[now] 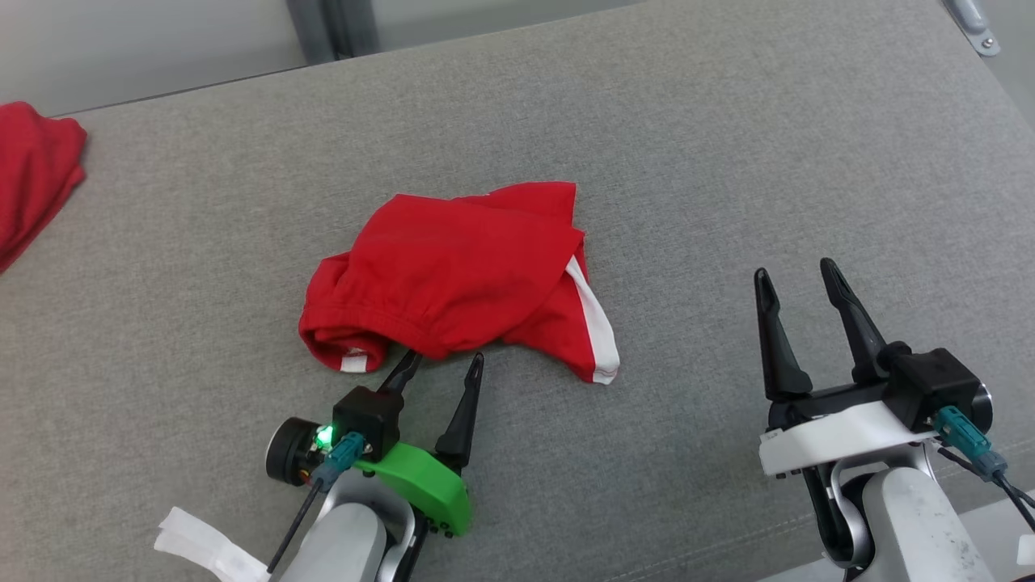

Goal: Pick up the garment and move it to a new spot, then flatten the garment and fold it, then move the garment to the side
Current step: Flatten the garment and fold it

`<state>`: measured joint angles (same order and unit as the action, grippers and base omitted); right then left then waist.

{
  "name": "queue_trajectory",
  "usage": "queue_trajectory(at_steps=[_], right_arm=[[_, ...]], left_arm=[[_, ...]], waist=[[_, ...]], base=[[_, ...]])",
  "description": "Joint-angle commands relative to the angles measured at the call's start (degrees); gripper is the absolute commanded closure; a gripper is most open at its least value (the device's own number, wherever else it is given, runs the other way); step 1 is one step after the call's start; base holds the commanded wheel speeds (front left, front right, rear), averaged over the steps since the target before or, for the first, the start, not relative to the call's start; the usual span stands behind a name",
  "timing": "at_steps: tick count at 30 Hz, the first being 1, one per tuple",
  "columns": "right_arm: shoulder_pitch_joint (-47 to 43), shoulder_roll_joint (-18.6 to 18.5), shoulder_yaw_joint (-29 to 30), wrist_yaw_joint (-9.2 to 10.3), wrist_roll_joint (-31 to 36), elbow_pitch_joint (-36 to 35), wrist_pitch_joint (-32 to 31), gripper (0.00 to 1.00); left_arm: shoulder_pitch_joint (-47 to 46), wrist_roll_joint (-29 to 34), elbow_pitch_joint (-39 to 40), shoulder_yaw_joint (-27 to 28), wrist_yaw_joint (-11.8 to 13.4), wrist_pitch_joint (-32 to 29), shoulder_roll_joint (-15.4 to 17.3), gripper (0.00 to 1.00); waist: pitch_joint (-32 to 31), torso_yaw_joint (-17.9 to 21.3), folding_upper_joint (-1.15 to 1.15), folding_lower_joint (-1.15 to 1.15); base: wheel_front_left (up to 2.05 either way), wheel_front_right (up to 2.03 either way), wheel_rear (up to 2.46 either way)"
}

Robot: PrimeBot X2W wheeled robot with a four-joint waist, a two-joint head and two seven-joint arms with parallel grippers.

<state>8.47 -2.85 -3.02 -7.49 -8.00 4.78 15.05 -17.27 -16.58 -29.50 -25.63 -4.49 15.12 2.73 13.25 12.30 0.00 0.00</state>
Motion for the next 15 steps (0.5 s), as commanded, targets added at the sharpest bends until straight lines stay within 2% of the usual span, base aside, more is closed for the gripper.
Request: queue_trajectory(at_steps=[1,2,3,5,15], right_arm=[[0.5,-0.1,0.2,0.00,-0.5,-0.3,0.2,0.00],[0.5,-0.1,0.2,0.00,-0.6,-0.3,0.2,0.00],[0.5,-0.1,0.3,0.00,-0.6,-0.2,0.2,0.00],[0.5,-0.1,0.7,0.00,-0.7,-0.2,0.2,0.00],[0.0,-0.1,0.9,0.00,-0.3,0.3,0.2,0.00]], left_arm=[[-1.2,0.5,0.8,-0.1,-0.2,0.1,0.3,0.00],[-1.2,0.7,1.4,-0.4,-0.4,0.1,0.3,0.24],[-1.2,0.9,2.3,-0.6,-0.6,0.1,0.3,0.65],[-0.8,1.4,4.4,-1.1,-0.9,0.1,0.3,1.00],[1.4,7.3,18.3,-2.7,-1.8,0.1,0.3,1.00]], waist=[[1.5,1.7,0.00,0.00],[1.5,1.8,0.00,0.00],[1.5,1.7,0.00,0.00],[1.4,1.4,0.00,0.00],[-1.0,-2.1,0.00,0.00]], base=[[0.00,0.00,0.00],[0.00,0.00,0.00],[0.00,0.00,0.00],[0.00,0.00,0.00],[0.00,0.00,0.00]])
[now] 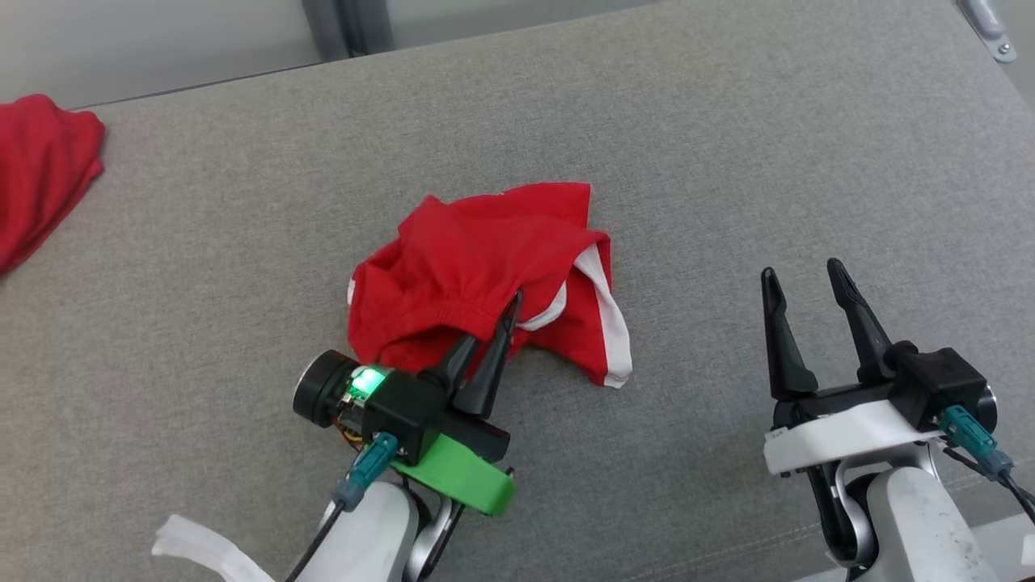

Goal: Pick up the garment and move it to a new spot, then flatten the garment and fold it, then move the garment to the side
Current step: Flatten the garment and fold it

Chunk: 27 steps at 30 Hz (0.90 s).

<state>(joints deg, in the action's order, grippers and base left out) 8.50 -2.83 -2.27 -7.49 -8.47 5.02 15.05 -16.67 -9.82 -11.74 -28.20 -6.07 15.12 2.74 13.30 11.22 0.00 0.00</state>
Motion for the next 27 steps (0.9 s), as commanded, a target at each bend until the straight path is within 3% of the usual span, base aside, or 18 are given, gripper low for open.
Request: queue_trajectory(at_steps=[1,5,9,18,27], right_arm=[[-0.2,-0.1,0.2,0.00,0.2,0.2,0.2,0.00],[-0.9,-0.1,0.2,0.00,0.2,0.5,0.2,0.00],[-1.2,-0.1,-0.1,0.00,0.0,0.6,0.2,0.00],[-0.8,-0.1,-0.4,0.00,-0.4,0.5,0.2,0.00],[0.1,-0.1,-0.8,0.00,-0.5,0.6,0.2,0.00]], left_arm=[[0.9,1.2,2.0,-0.3,-0.4,0.1,0.3,1.00],[2.2,0.9,7.1,-0.1,-0.7,0.1,0.6,1.00],[3.2,-1.0,6.8,2.3,-0.8,0.1,2.3,1.00],[0.4,-6.0,-3.5,12.0,0.6,-2.7,9.8,1.00],[-3.4,-10.3,-14.0,16.8,0.1,-5.6,14.4,1.00]], waist=[[-1.3,-1.4,0.00,0.00],[-2.8,-2.6,0.00,0.00],[-3.8,-3.3,0.00,0.00],[-3.3,-3.6,0.00,0.00],[-1.9,-2.6,0.00,0.00]], base=[[0.00,0.00,0.00],[0.00,0.00,0.00],[0.00,0.00,0.00],[0.00,0.00,0.00],[0.00,0.00,0.00]])
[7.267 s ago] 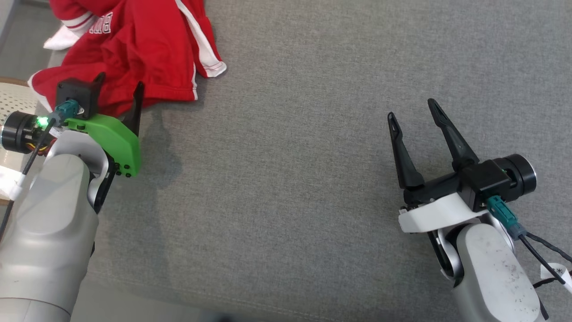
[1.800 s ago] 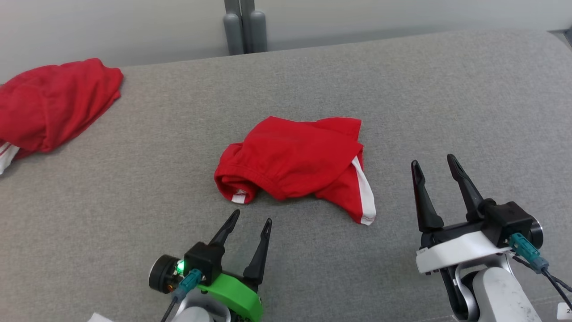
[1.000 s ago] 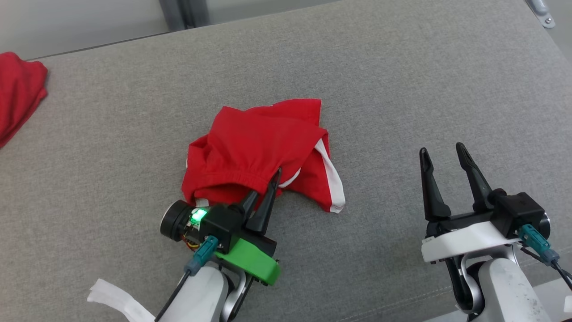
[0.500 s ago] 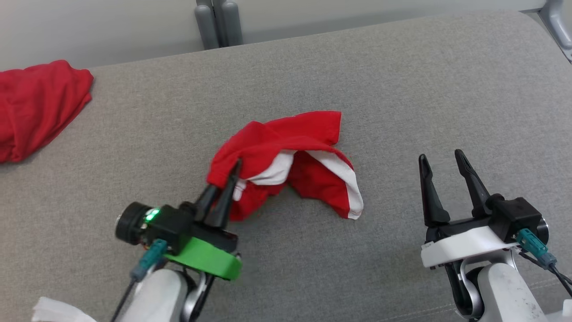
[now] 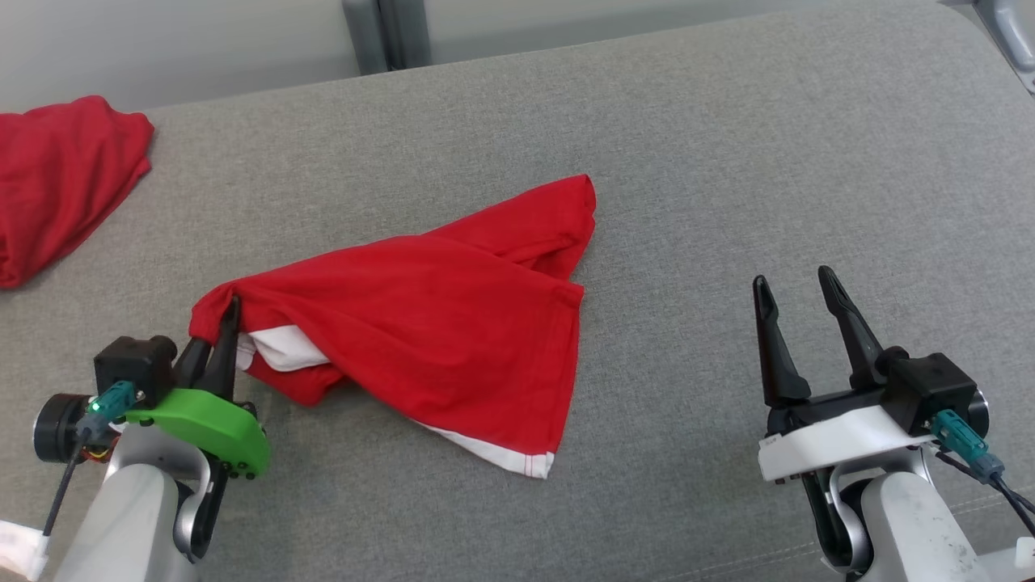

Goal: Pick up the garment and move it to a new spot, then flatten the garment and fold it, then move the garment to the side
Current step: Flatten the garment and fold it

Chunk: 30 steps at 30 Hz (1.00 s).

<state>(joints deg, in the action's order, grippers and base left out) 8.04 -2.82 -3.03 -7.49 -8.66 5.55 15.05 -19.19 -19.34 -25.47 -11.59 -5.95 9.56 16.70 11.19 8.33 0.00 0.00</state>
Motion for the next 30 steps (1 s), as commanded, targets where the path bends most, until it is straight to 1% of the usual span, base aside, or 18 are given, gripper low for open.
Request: queue_trajectory(at_steps=[1,4,7,8,9,10,14,18,27,30], right_arm=[[0.6,-0.1,-0.1,0.00,-0.3,0.1,0.2,0.00],[0.8,-0.1,-0.3,0.00,-0.4,0.1,0.2,0.00],[0.8,-0.1,-0.4,0.00,-0.3,0.1,0.2,0.00],[0.8,-0.1,-0.4,0.00,-0.3,0.1,0.2,0.00],[0.8,-0.1,-0.3,0.00,-0.3,0.1,0.2,0.00],[0.7,-0.1,-0.2,0.00,-0.2,0.1,0.2,0.00],[0.2,-0.1,-0.1,0.00,0.2,0.3,0.2,0.00],[-0.5,-0.1,-0.5,0.00,0.3,0.5,0.2,0.00],[-2.1,-0.1,-0.9,0.00,0.9,1.1,0.2,0.00],[-2.5,-0.1,-1.1,0.00,1.0,1.2,0.2,0.00]], left_arm=[[-1.3,-0.9,-1.6,0.5,-0.1,-0.1,0.8,1.00],[-2.3,-1.7,-5.0,1.1,-0.3,0.1,1.3,1.00],[-3.1,-2.8,-8.4,1.8,-0.1,0.9,0.9,1.00],[-3.2,-3.1,-9.5,2.0,-0.1,1.4,0.6,0.73],[-3.3,-3.3,-10.3,2.1,-0.1,1.8,0.5,0.43],[-3.4,-3.4,-11.3,2.0,-0.2,2.2,0.4,0.00],[-3.3,-3.6,-13.8,1.8,-0.3,3.6,-0.5,0.00],[-1.9,-4.1,-14.7,1.9,-0.4,4.8,-1.3,0.00],[3.3,-3.9,-11.7,2.4,-0.5,5.6,-2.5,0.00],[4.9,-3.4,-9.7,2.9,0.1,5.7,-3.0,0.00]], waist=[[0.4,0.4,0.00,0.00],[0.8,0.9,0.00,0.00],[1.1,1.3,0.00,0.00],[1.1,1.3,0.00,0.00],[1.1,1.3,0.00,0.00],[1.1,1.3,0.00,0.00],[0.4,0.7,0.00,0.00],[-0.6,-0.2,0.00,0.00],[-3.5,-2.9,0.00,0.00],[-4.2,-3.8,0.00,0.00]], base=[[0.00,0.00,0.00],[0.00,0.00,0.00],[0.00,0.00,0.00],[0.00,0.00,0.00],[0.00,0.00,0.00],[0.00,0.00,0.00],[0.00,0.00,0.00],[0.00,0.00,0.00],[0.00,0.00,0.00],[0.00,0.00,0.00]])
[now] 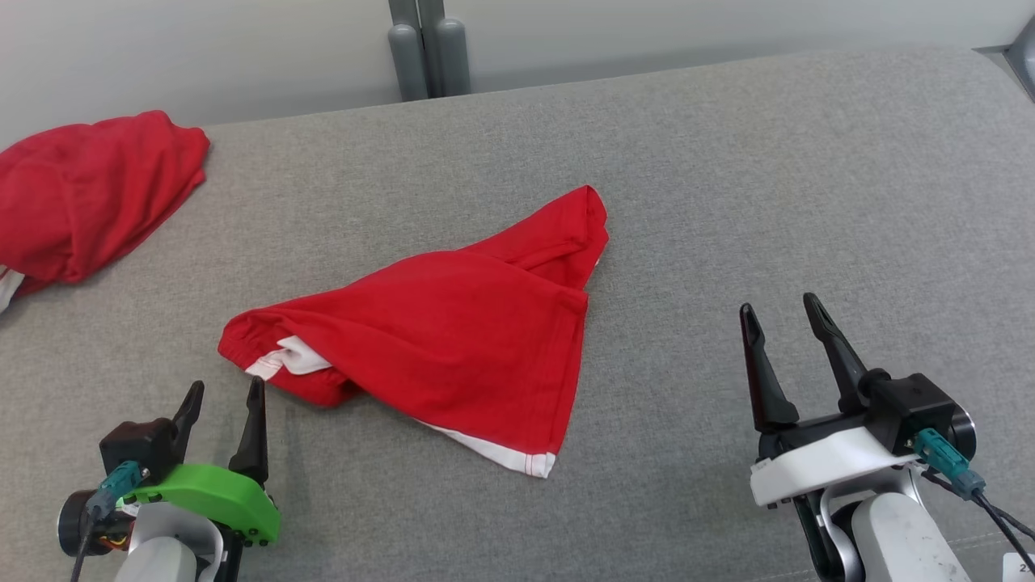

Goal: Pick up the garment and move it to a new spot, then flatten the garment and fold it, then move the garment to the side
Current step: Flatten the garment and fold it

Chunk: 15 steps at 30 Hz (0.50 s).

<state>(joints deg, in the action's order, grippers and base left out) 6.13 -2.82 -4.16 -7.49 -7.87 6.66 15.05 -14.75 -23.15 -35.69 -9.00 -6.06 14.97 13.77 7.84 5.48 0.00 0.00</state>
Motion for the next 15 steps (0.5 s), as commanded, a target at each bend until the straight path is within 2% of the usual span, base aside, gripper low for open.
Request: queue_trajectory(at_steps=[1,7,15], right_arm=[[-0.7,-0.1,0.0,0.00,0.2,0.1,0.2,0.00],[-1.2,-0.1,-0.1,0.00,0.3,0.3,0.2,0.00],[-1.6,-0.1,0.4,0.00,0.5,-0.1,0.2,0.00]], left_arm=[[1.0,0.6,1.3,0.5,0.3,0.3,-0.2,0.00],[5.2,1.8,8.7,2.3,1.4,0.2,-2.5,0.00],[11.0,4.7,17.6,4.8,3.1,0.2,-7.2,0.00]], waist=[[-1.1,-1.1,0.00,0.00],[-2.2,-2.0,0.00,0.00],[-3.7,-3.1,0.00,0.00]], base=[[0.00,0.00,0.00],[0.00,0.00,0.00],[0.00,0.00,0.00]])
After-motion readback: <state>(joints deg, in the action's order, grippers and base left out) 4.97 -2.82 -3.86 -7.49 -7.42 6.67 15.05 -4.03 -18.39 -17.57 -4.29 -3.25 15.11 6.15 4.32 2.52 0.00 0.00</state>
